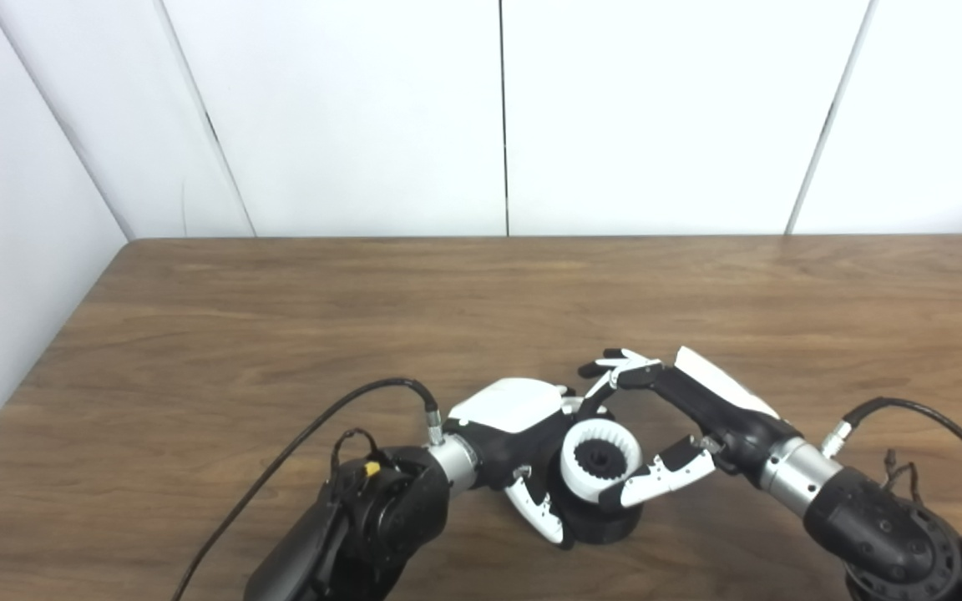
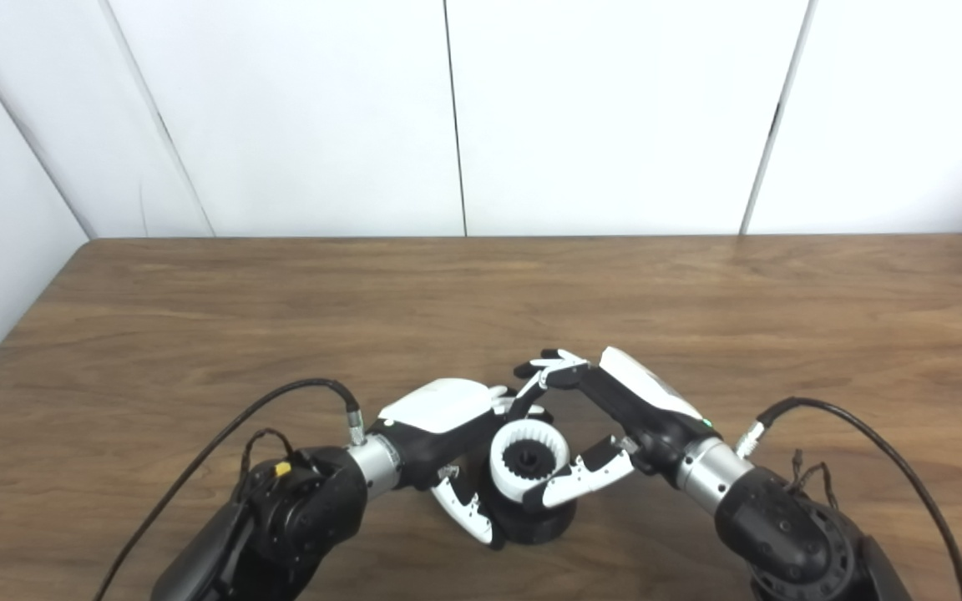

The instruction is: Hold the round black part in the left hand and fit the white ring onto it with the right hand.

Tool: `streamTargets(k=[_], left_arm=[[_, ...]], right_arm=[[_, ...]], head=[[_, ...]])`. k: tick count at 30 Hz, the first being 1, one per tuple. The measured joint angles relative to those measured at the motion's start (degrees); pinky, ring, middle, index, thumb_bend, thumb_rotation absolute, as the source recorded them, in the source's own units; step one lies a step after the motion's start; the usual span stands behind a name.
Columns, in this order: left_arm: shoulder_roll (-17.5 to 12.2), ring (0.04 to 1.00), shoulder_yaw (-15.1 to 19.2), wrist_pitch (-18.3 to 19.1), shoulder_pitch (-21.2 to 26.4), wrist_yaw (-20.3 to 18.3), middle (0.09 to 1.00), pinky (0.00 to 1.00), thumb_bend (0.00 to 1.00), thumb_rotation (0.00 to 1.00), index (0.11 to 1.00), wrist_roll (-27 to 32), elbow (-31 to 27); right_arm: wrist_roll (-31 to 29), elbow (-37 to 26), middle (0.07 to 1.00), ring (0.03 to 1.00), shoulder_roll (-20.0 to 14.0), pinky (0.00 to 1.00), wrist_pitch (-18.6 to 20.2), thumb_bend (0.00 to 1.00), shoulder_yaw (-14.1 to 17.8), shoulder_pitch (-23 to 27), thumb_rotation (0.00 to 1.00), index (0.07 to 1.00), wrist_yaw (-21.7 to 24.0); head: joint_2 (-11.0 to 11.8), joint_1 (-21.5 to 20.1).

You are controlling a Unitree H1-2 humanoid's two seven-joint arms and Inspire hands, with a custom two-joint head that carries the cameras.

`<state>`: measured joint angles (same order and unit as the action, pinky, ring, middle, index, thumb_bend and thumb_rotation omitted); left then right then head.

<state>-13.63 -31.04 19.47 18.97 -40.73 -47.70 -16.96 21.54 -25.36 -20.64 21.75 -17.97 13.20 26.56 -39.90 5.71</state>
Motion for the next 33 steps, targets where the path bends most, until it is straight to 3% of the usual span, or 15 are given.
streamTargets(k=[13,14,16,26,33], left_arm=[[-0.03,1.000,0.06,0.41,-0.15,-0.34,0.957,0.92,0.86,0.18,0.863,-0.02,-0.35],[-0.03,1.000,0.06,0.52,-0.15,-0.45,0.955,0.91,0.86,0.18,0.841,-0.01,-0.41],[-0.03,1.000,0.08,0.60,-0.18,-0.51,0.953,0.90,0.87,0.18,0.810,-0.01,-0.48],[-0.03,1.000,0.61,0.94,-0.28,-0.44,0.950,0.91,0.94,0.20,0.850,0.41,-0.61],[-0.06,1.000,0.57,1.32,-0.29,-0.89,0.952,0.93,0.97,0.20,0.816,0.71,-0.65]], right_arm=[[0.32,0.04,0.861,0.964,-0.11,0.86,-0.04,0.52,-0.18,0.00,0.17,0.495,0.05],[0.34,0.04,0.862,0.963,-0.13,0.86,-0.04,0.69,-0.20,0.00,0.25,0.566,0.06],[0.34,0.04,0.867,0.965,-0.14,0.86,-0.03,0.86,-0.21,0.00,0.33,0.639,0.11],[0.08,0.04,0.874,0.972,-0.18,0.87,0.12,0.94,-0.23,0.04,0.36,0.656,1.40],[0.08,0.05,0.879,0.971,-0.18,0.88,0.12,0.96,-0.21,0.06,0.37,0.670,1.95]], head=[[-0.18,0.00],[-0.18,0.00],[-0.35,0.26],[-0.44,0.35],[-0.53,0.35]])
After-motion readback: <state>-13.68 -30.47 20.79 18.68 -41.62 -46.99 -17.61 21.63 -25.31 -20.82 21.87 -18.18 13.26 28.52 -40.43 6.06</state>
